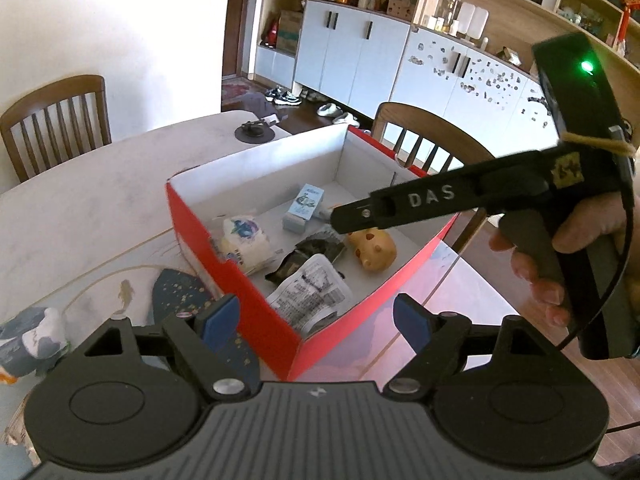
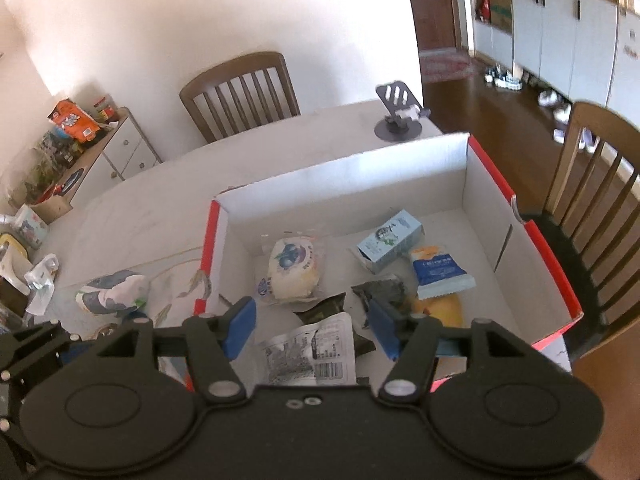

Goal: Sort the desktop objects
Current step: 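Withdraw both open tools from the shoebox back over the table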

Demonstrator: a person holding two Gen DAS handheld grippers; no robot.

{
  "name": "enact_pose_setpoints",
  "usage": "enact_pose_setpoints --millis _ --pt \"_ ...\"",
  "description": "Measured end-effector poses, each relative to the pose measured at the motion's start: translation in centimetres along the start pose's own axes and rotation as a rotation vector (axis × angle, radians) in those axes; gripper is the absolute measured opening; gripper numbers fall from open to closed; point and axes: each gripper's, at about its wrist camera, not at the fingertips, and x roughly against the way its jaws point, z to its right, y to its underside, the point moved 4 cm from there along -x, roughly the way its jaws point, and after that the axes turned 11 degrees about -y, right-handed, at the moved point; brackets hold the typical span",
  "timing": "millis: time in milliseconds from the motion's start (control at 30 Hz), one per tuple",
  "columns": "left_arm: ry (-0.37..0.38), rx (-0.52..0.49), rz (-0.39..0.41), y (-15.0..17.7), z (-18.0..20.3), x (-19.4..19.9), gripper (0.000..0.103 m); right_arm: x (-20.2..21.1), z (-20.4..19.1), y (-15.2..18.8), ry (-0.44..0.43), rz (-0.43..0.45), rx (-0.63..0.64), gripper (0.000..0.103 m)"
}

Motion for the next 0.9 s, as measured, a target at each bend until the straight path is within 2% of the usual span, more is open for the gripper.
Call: enact_pose_setpoints --millis 267,333,400,600,900 --pt "-0.002 0.029 0.015 1.5 -3.1 1.9 0.089 0.3 -3.3 1.2 0.005 0.041 0.041 0.065" --pt "0.001 0.035 0.017 2.1 -4.0 2.3 0.097 0.3 -4.3 1.5 0.004 0.049 0.046 0.065" --pt "-0.001 0.04 0.023 2.6 -4.8 2.7 0.1 0.2 -5.3 1.7 0.0 0.056 0.05 0.066" --pt "-0.012 0.077 0.028 4.2 -7.9 3.9 0.101 0.0 -8.6 2.6 -0.04 0.074 0.066 0.067" --pt "-0.061 0.129 0.064 6.2 -13.0 5.9 0.103 -1.7 -13.1 3.9 -0.023 0.072 0.096 0.067"
